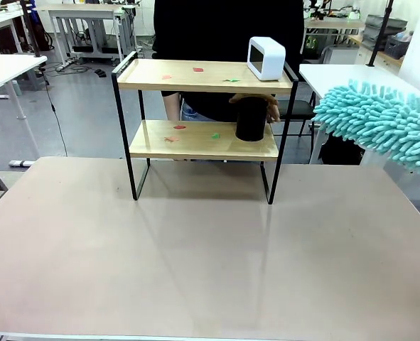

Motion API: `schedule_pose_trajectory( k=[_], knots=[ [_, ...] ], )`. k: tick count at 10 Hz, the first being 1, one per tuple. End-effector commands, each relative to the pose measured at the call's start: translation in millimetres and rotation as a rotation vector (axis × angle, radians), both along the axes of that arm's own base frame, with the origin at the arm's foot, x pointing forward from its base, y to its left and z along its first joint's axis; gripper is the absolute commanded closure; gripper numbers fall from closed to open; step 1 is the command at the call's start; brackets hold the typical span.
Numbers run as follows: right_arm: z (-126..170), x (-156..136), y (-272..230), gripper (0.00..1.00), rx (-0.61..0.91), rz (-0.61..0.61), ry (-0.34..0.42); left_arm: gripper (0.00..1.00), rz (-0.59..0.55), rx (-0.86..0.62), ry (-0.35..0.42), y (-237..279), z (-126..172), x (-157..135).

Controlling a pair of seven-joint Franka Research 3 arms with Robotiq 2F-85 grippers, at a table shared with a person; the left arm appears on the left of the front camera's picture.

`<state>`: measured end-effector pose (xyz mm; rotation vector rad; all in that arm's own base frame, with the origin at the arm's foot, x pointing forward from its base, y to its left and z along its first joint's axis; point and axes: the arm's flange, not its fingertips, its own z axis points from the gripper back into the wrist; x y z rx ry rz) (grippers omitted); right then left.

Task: Clean the shelf.
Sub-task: Clean the specific tier of the Shelf with the Duster once objects are removed.

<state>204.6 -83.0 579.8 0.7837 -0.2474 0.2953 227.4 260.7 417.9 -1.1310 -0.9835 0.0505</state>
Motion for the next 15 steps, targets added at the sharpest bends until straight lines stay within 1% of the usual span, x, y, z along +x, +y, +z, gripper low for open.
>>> schedule_pose_trajectory(
  k=[1,15],
  knots=[
    [1.9,-2.5,-1.0,1.00,-0.004,-0.007,0.005,0.00,0.006,-0.003,-0.034,-1.7,1.7,2.2],
    [1.9,-2.5,-1.0,1.00,-0.004,-0.007,0.005,0.00,0.006,-0.003,-0.034,-1.7,1.7,2.2]
  ],
)
